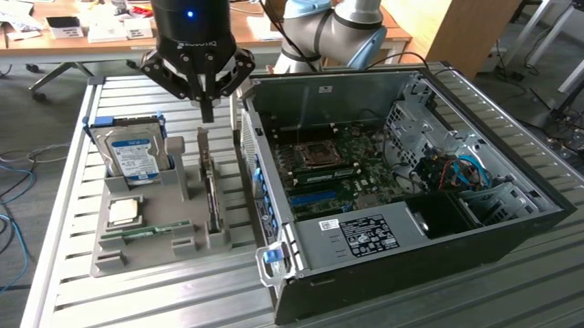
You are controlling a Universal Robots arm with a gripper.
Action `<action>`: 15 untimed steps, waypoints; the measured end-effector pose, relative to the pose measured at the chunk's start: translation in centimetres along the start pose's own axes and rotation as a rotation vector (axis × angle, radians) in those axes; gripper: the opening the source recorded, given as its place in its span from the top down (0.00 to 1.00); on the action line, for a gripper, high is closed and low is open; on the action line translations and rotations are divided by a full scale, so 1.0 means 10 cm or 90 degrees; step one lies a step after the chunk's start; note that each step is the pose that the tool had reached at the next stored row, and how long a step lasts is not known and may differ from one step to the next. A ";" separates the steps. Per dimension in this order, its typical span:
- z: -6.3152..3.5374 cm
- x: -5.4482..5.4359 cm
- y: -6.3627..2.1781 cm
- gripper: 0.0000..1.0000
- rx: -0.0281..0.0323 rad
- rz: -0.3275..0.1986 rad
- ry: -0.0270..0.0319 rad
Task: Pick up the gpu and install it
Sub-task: 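Reach for the gpu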
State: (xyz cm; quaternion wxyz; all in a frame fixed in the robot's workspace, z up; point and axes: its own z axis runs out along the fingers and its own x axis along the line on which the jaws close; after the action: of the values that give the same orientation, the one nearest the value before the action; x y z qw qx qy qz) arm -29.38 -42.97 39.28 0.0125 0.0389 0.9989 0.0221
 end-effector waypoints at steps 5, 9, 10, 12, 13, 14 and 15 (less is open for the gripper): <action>-0.002 -0.01 -0.097 0.89 0.0000 0.000 0.0000; -0.003 -0.01 -0.184 0.89 0.0000 0.000 0.0000; -0.004 -0.01 -0.207 0.89 0.0000 0.000 0.0000; -0.004 -0.02 -0.248 0.89 -0.0001 0.000 -0.0001; -0.004 -0.02 -0.264 0.89 0.0000 0.000 0.0000; -0.004 -0.02 -0.272 0.89 0.0000 0.000 0.0000; -0.003 -0.01 -0.274 0.89 0.0000 0.000 -0.0001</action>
State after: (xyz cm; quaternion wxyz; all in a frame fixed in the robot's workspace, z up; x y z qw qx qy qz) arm -29.51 -45.70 39.19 0.0126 0.0391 0.9989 0.0221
